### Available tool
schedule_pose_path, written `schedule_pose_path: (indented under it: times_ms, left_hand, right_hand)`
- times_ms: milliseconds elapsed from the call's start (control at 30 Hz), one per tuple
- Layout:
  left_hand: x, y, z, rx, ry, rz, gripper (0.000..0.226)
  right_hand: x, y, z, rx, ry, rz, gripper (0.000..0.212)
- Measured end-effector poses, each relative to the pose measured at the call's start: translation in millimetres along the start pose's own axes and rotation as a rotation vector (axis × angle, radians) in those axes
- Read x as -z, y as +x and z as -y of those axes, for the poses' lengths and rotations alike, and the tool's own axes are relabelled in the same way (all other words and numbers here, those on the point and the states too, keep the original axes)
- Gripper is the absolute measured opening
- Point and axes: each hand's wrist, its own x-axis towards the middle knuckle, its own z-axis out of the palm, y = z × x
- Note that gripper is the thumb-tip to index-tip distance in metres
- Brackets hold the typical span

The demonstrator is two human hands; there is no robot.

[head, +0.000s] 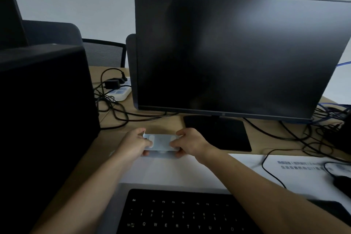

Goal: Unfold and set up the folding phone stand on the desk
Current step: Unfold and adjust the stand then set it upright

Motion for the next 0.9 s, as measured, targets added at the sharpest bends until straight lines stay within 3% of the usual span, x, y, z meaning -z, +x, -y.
schedule_pose_path:
  times_ms: [700,900]
  left_hand:
    - [18.2,-39.3,12.9,0.018,-0.024,0.005,0.063]
    - [21.4,-44.2,10.5,0.015,-0.084,0.08,0.071]
  right_hand:
    - [-10.0,-17.3,-9.7,0.009,0.072,0.061,0.05]
    - [-11.4,-22.7,-6.3,0.011,0.088,0.08,0.064]
